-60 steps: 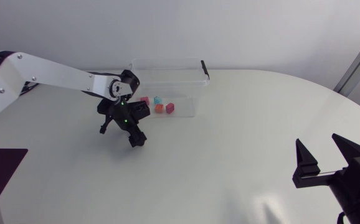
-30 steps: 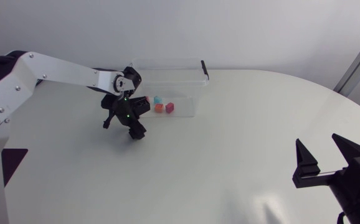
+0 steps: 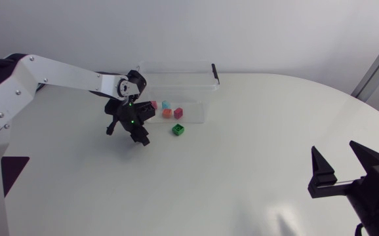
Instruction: Place the duplo bricks in the container
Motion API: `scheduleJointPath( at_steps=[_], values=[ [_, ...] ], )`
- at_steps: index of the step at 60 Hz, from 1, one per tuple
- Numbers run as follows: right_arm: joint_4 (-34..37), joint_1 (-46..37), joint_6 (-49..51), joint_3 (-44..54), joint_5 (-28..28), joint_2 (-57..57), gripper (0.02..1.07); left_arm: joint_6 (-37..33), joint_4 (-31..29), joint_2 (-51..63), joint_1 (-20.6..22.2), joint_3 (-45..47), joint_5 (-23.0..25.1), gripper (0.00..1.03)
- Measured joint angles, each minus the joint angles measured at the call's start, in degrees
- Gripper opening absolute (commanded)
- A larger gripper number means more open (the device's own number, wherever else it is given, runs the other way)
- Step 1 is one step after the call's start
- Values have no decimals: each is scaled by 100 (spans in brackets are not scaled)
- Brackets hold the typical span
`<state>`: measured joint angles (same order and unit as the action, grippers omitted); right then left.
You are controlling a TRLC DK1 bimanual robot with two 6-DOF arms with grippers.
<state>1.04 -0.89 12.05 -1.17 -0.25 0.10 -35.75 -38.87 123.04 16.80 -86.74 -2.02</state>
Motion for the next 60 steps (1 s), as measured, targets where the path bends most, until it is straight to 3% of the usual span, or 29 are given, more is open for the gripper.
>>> scheduleJointPath(
  at_steps=[2,6,8,15,39,60],
  values=[
    [0,0,0,0,0,0,102,0,13,0,2,2,0,37],
    [0,0,0,0,0,0,102,2,48,0,11,20,0,75],
    [0,0,0,0,0,0,102,0,70,0,15,37,0,88],
    [0,0,0,0,0,0,102,0,151,-76,37,133,-20,97],
    [0,0,2,0,0,0,102,22,146,-195,621,203,-20,98],
    [0,0,0,0,0,0,102,22,149,-293,625,245,-20,98]
  ],
)
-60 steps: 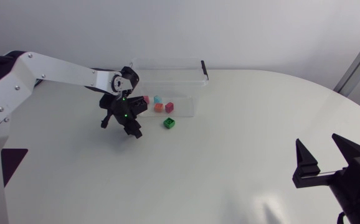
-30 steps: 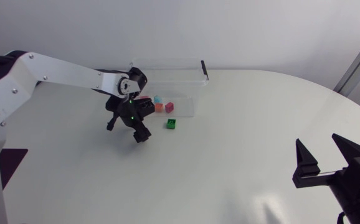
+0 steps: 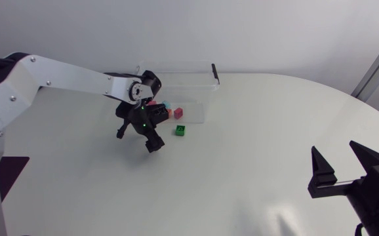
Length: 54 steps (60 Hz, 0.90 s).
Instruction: Place the duplo bricks in the container
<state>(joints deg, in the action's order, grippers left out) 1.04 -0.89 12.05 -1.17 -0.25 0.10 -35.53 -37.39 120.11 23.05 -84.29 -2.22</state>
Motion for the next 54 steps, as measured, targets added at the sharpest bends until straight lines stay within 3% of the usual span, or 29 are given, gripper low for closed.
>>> scheduleJointPath(
  at_steps=[44,54],
  values=[
    [0,0,0,0,0,0,102,66,24,-232,271,79,4,98],
    [0,0,0,0,0,0,102,153,195,-404,345,79,205,98]
  ],
)
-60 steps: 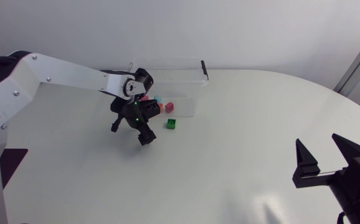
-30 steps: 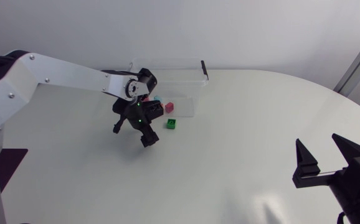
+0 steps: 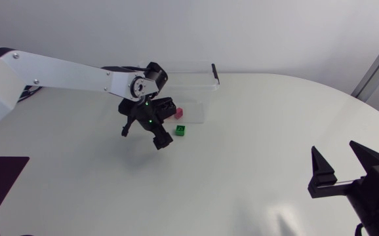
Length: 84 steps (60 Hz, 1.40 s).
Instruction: Place the duplo bricks in the container
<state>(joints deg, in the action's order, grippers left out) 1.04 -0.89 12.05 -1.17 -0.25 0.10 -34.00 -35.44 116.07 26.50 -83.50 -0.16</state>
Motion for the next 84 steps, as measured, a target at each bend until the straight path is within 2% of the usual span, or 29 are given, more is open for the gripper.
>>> scheduleJointPath(
  at_steps=[13,27,48,68,84],
  values=[
    [0,0,0,0,0,0,102,278,120,-20,188,-66,33,98],
    [0,0,0,0,0,0,102,920,426,26,101,-564,33,98],
    [0,0,0,0,0,0,102,1808,448,450,153,-752,33,98],
    [0,0,0,0,0,0,102,2358,452,603,654,-931,33,98],
    [0,0,2,0,0,0,102,2848,560,903,562,-979,-208,98]
  ],
)
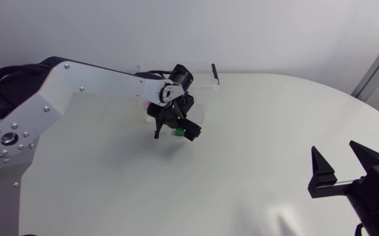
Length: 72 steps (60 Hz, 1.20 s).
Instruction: Place the duplo bricks in the container
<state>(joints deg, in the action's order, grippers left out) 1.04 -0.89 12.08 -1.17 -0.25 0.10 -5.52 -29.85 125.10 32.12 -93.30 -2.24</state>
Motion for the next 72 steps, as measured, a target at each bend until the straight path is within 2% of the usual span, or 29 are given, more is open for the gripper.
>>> scheduleJointPath(
  at_steps=[22,29,35,55,56,63,69,72],
  values=[
    [0,0,-2,0,0,0,102,708,55,260,-98,-186,-109,97],
    [0,0,-2,0,0,0,102,774,66,269,-92,-273,-109,86],
    [0,0,-2,0,0,0,102,846,57,306,-94,-348,-114,86],
    [0,0,-2,0,0,0,102,1005,-680,697,-122,-1062,-129,86],
    [0,0,-2,0,0,0,102,1008,-695,697,-125,-1075,-129,85],
    [0,0,-2,0,0,0,102,1008,-743,702,-149,-1108,-129,59],
    [0,0,-2,0,0,0,102,1045,-763,717,-177,-1113,-129,48],
    [0,0,-2,0,0,0,102,1051,-772,739,-201,-1126,-129,47]
  ],
)
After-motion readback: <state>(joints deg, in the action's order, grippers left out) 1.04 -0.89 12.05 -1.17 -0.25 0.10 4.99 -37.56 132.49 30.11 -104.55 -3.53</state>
